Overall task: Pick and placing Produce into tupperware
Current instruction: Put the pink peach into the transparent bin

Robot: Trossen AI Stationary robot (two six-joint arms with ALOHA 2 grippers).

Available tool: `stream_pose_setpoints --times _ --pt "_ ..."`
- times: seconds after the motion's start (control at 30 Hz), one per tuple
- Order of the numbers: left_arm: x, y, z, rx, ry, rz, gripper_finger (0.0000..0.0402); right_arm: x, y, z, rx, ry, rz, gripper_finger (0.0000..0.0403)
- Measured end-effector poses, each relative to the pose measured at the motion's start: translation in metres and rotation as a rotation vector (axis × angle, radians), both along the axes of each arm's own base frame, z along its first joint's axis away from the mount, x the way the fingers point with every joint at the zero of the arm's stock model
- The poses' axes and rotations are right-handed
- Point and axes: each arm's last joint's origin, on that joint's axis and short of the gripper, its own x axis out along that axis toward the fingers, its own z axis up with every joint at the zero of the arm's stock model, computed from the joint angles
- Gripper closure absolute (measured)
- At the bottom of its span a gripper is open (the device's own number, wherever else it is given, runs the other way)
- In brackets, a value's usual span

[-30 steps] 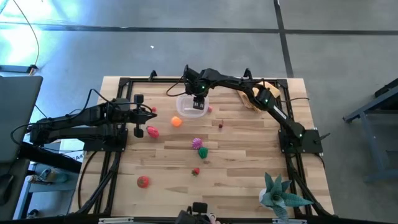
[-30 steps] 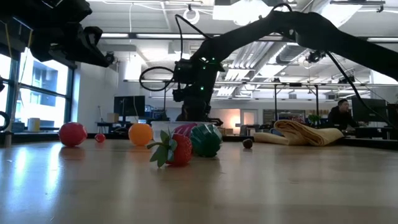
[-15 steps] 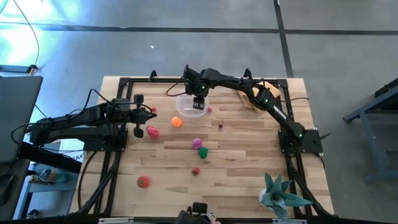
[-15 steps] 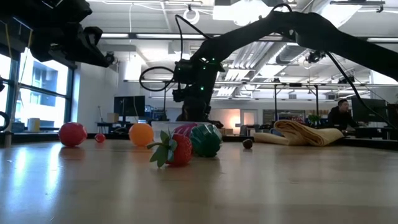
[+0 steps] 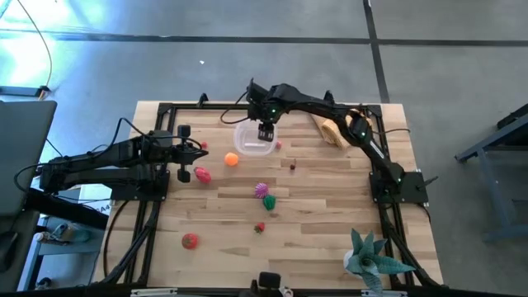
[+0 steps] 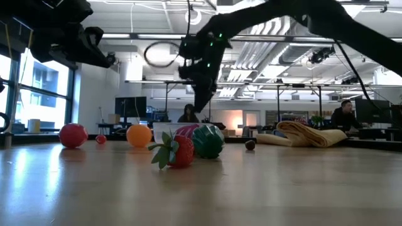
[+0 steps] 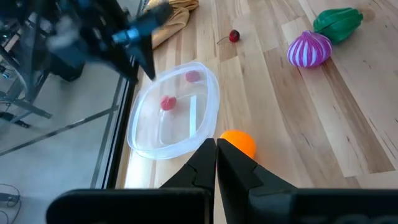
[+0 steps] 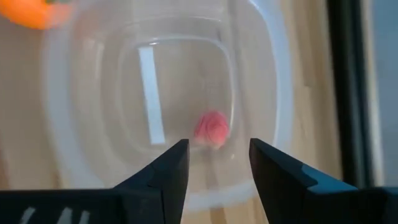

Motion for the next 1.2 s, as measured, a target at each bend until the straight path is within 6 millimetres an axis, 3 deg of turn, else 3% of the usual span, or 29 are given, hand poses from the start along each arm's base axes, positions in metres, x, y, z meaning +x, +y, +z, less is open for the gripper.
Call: stream_pose_setpoints --times 0.17,0.33,0.77,0.93,1.2 --pt "0.000 0.000 0.000 0.000 0.000 0.000 0.0396 -0.016 0.015 0.032 -0.024 -0.011 -0.042 0.0242" --pt "0.000 0.000 0.000 0.000 0.000 0.000 0.0396 -0.039 0.026 0.034 -0.014 -0.029 -0.097 0.0242" --pt "0.000 0.000 0.000 0.000 0.000 0.000 0.0396 -0.123 0.060 -0.040 -0.075 -0.355 -0.106 0.0242" --pt "0.000 0.000 0.000 0.000 0.000 0.000 0.0396 -0.138 0.062 -0.062 -0.064 -0.375 -0.122 0.0242" --pt "0.000 0.000 0.000 0.000 0.000 0.000 0.0396 -0.142 0.051 -0.083 -0.001 -0.401 -0.093 0.0242"
